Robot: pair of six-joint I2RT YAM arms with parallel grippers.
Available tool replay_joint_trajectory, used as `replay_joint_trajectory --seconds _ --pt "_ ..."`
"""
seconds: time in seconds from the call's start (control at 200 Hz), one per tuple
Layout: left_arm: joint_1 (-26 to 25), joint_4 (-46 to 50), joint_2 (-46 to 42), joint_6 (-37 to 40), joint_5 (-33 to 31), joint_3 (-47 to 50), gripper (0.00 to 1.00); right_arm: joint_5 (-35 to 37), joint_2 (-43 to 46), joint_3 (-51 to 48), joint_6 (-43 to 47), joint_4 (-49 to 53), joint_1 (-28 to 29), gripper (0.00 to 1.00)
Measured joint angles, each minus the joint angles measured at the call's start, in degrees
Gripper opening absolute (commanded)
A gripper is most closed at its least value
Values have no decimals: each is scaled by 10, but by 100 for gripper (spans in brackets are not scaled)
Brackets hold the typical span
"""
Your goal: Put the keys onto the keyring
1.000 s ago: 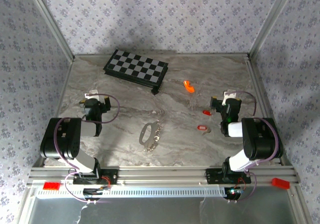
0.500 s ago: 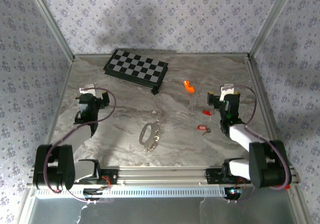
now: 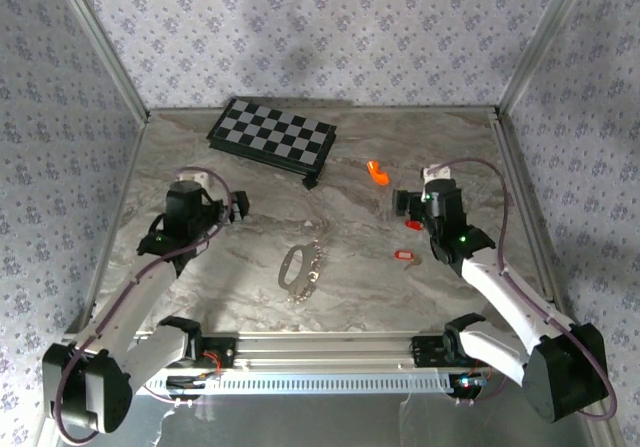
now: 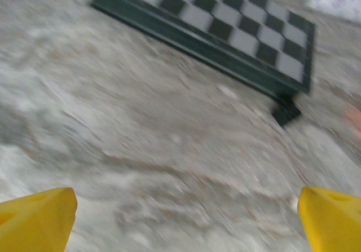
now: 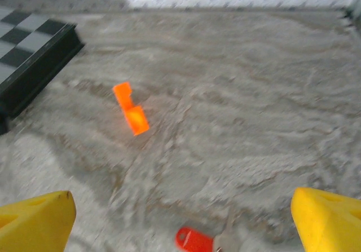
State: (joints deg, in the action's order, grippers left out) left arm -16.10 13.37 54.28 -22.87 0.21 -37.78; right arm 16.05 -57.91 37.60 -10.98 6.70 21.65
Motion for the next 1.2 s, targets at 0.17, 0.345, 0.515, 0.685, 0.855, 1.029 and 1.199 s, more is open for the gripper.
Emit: replay_joint_trajectory --seconds 0.17,0.345,0.515,0.685,0.855,1.029,1.199 --pt "-78 61 -18 -17 59 -1 100 -9 -16 33 -33 90 45 100" --pt "-127 93 -55 -35 99 0 100 -42 -34 86 -45 169 80 100" --pt "-162 96 -76 -60 116 21 100 -80 -34 95 -51 216 114 100" --pt "-211 115 -78 -86 122 35 99 -103 -24 79 -66 234 158 100" --pt "-261 123 -75 -104 117 36 98 -110 21 46 -90 247 198 100" --pt "-302 135 -62 -124 96 46 96 -112 63 32 -109 248 214 100" --pt "-330 151 -62 -148 82 53 94 -127 63 12 -119 236 220 100"
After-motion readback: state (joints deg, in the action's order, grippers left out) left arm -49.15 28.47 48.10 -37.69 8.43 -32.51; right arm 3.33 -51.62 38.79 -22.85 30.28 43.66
